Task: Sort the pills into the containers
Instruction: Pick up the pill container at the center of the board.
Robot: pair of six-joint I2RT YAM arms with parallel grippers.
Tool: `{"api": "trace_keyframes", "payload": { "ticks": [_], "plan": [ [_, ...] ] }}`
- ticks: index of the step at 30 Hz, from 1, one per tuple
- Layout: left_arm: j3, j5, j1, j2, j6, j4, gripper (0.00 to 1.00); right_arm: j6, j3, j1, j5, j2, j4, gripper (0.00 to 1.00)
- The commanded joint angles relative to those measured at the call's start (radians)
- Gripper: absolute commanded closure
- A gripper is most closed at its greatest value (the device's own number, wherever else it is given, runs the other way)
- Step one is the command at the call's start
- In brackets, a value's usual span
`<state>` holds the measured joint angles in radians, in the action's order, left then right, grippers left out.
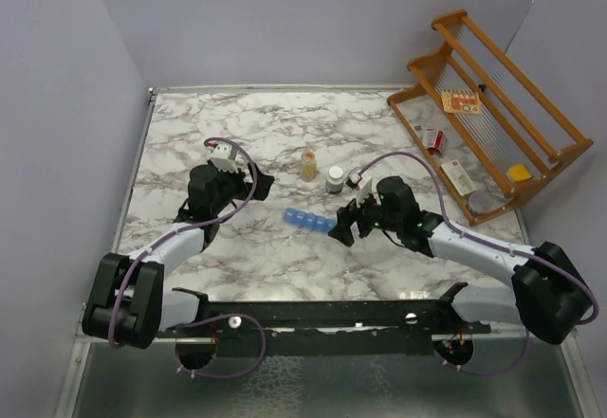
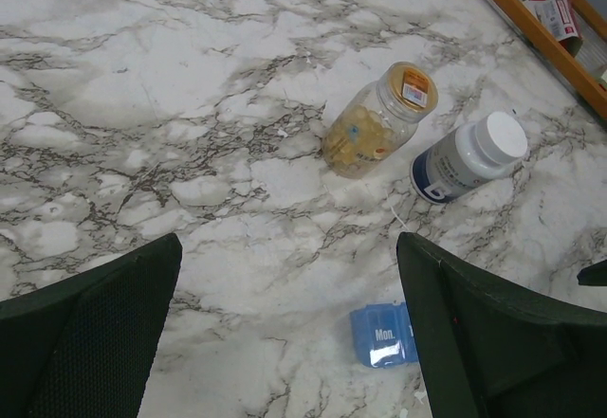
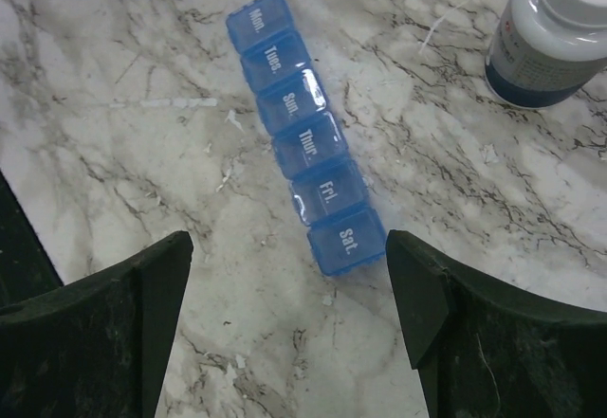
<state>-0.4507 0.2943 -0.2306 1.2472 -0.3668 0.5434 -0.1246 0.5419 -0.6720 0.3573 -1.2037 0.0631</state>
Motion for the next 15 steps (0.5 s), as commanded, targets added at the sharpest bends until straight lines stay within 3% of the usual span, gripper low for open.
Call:
{"api": "trace_keyframes", "payload": {
  "ticks": [1,15],
  "plan": [
    [-0.001,-0.02,0.001,-0.037,-0.006,-0.002,0.01,0.016,0.072,-0.02,-0.153,-0.06,-0.02,0.15],
    [-0.016,-0.011,0.001,-0.03,-0.012,-0.002,0.01,0.002,0.246,-0.089,-0.241,-0.216,-0.233,0.12]
  ]
}}
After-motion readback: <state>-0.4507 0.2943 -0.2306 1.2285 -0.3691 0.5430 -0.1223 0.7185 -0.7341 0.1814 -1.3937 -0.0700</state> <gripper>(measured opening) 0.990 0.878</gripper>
